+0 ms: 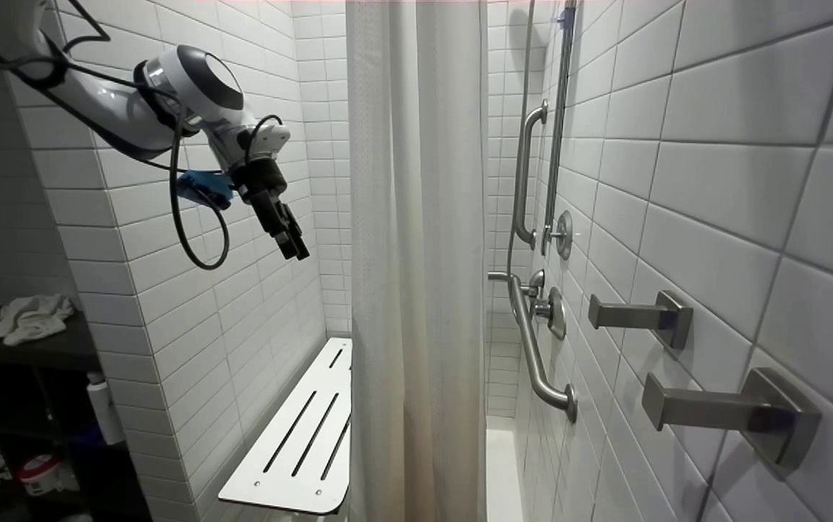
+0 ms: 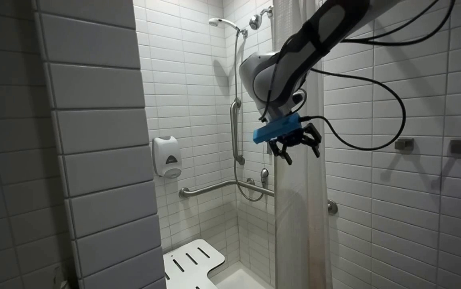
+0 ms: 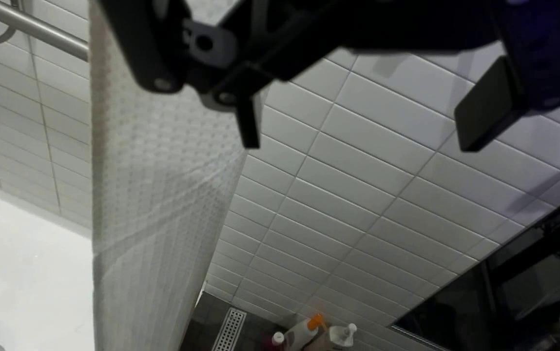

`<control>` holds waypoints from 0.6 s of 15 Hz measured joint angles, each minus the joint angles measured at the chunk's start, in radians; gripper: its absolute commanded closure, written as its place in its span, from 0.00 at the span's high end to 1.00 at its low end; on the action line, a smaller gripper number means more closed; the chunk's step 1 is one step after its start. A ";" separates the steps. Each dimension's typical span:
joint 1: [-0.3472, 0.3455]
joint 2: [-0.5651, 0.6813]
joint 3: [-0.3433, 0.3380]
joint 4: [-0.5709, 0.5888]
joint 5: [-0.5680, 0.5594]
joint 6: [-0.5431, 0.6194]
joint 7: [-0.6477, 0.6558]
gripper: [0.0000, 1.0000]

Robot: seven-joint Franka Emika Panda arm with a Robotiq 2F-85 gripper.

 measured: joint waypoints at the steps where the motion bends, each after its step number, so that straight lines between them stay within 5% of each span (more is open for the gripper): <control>1: 0.002 0.015 -0.011 0.008 0.000 0.000 0.002 1.00; 9: 0.033 0.054 -0.061 0.051 -0.032 -0.002 0.023 1.00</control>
